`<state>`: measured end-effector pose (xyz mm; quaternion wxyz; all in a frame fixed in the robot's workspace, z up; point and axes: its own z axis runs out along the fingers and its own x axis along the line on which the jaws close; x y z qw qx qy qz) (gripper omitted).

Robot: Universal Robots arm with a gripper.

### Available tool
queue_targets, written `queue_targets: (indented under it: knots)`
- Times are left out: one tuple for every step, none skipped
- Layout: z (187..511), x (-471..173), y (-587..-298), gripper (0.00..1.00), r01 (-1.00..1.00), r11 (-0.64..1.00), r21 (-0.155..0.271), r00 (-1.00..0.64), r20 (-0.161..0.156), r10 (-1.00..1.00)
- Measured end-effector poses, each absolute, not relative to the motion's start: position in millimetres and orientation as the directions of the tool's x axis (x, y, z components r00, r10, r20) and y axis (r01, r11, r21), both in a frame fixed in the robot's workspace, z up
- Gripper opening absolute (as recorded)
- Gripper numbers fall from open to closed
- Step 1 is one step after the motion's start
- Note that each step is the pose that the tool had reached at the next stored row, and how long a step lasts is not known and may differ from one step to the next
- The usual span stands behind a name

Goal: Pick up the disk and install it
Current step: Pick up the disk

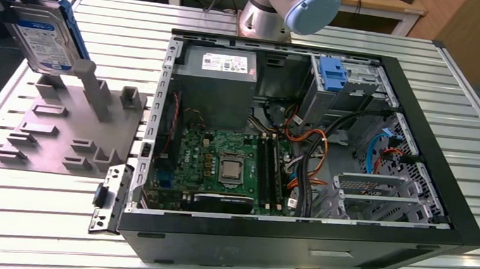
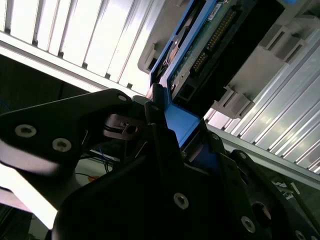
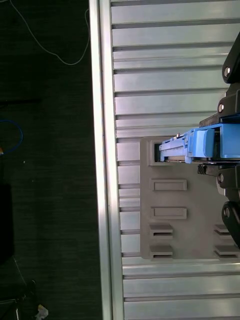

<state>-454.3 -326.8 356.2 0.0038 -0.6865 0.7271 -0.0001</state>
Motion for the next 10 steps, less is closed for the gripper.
queue_targets:
  knots:
    - [356.6, -454.3, -326.8, 0.36, -0.998, 0.057, -0.005, -0.057, -0.005, -0.998]
    - [356.7, -454.3, -326.8, 0.36, -0.998, 0.057, -0.005, -0.057, -0.005, -0.998]
    - [356.7, -454.3, -326.8, 0.36, -0.998, 0.057, -0.005, -0.057, -0.005, -0.998]
    - [356.7, -454.3, -326.8, 0.36, -0.998, 0.057, -0.005, -0.057, -0.005, -0.998]
    - [356.7, -454.3, -326.8, 0.36, -0.998, 0.057, -0.005, -0.057, -0.005, -0.998]
    - [356.7, -454.3, -326.8, 0.36, -0.998, 0.057, -0.005, -0.057, -0.005, -0.998]
    - [356.8, -454.3, -326.8, 0.36, -0.998, 0.057, -0.005, -0.057, -0.005, -0.998]
    - [356.7, -454.3, -326.8, 0.36, -0.998, 0.057, -0.005, -0.057, -0.005, -0.998]
    - [356.8, -454.3, -326.8, 0.36, -0.998, 0.057, -0.005, -0.057, -0.005, -0.998]
    - [357.1, -454.3, -326.8, 0.36, -0.998, 0.057, -0.005, -0.057, -0.005, -0.998]
